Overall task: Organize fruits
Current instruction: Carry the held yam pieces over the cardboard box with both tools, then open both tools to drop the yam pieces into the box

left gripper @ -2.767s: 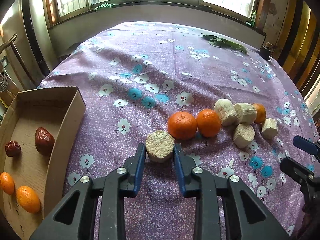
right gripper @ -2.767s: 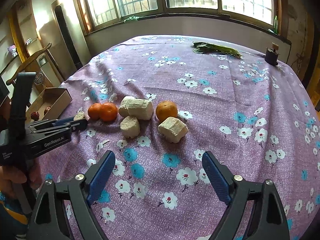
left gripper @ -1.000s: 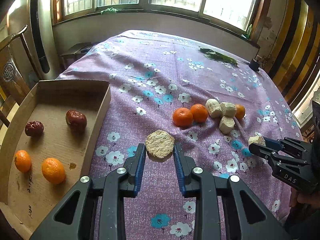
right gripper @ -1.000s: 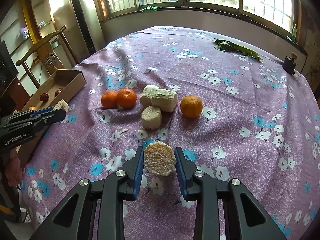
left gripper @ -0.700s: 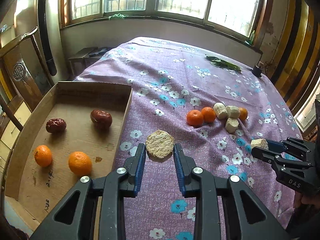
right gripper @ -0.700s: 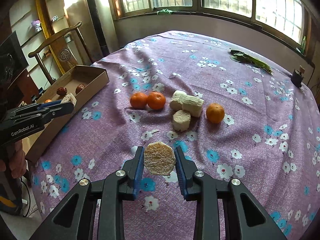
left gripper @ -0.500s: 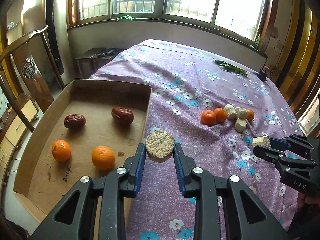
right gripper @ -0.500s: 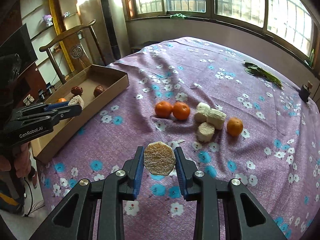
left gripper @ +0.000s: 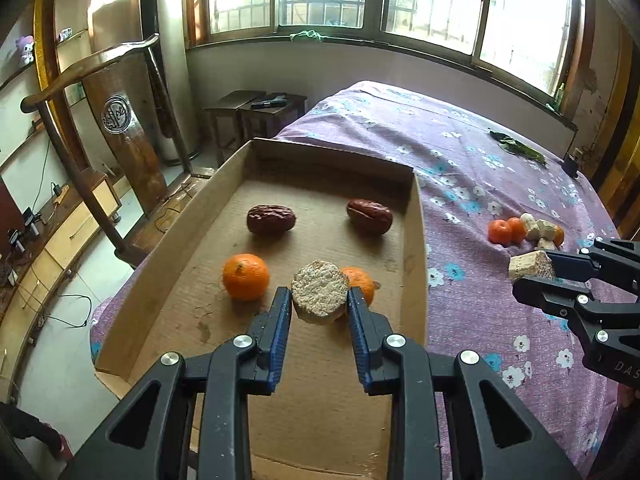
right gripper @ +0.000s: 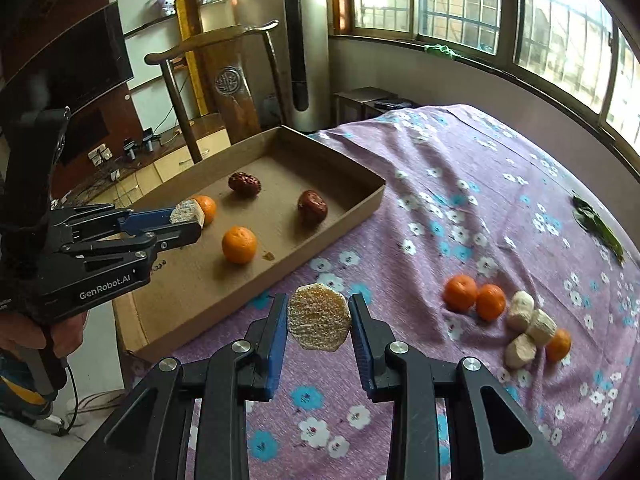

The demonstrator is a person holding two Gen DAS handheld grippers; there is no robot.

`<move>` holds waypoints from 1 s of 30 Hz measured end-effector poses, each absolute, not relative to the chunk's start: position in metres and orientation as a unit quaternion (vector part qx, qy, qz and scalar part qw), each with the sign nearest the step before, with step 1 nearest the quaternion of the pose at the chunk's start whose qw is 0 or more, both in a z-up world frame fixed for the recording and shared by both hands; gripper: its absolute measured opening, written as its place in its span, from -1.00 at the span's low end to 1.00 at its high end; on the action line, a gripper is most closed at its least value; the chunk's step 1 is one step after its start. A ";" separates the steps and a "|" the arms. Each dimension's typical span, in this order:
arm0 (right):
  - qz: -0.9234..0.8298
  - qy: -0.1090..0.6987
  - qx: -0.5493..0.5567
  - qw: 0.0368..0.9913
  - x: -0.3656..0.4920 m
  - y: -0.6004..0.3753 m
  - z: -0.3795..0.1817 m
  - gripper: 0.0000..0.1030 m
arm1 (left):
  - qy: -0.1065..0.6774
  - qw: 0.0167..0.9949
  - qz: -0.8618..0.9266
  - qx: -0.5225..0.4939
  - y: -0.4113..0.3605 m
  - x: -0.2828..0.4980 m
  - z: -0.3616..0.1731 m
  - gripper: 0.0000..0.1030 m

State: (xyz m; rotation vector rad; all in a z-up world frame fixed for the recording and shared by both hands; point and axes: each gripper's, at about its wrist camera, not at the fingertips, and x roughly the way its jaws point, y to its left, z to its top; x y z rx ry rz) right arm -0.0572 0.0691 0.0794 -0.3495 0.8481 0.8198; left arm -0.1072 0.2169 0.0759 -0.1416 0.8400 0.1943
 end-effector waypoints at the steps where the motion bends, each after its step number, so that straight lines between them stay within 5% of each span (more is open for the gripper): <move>1: 0.392 0.396 -0.167 0.813 -0.058 0.078 0.080 -0.36 | 0.408 0.905 0.099 -0.071 0.223 -0.109 0.074 -0.46; 30: 0.477 0.445 -0.216 0.727 -0.062 0.189 0.014 -0.35 | 0.446 0.878 0.145 -0.101 0.279 -0.109 0.036 -0.46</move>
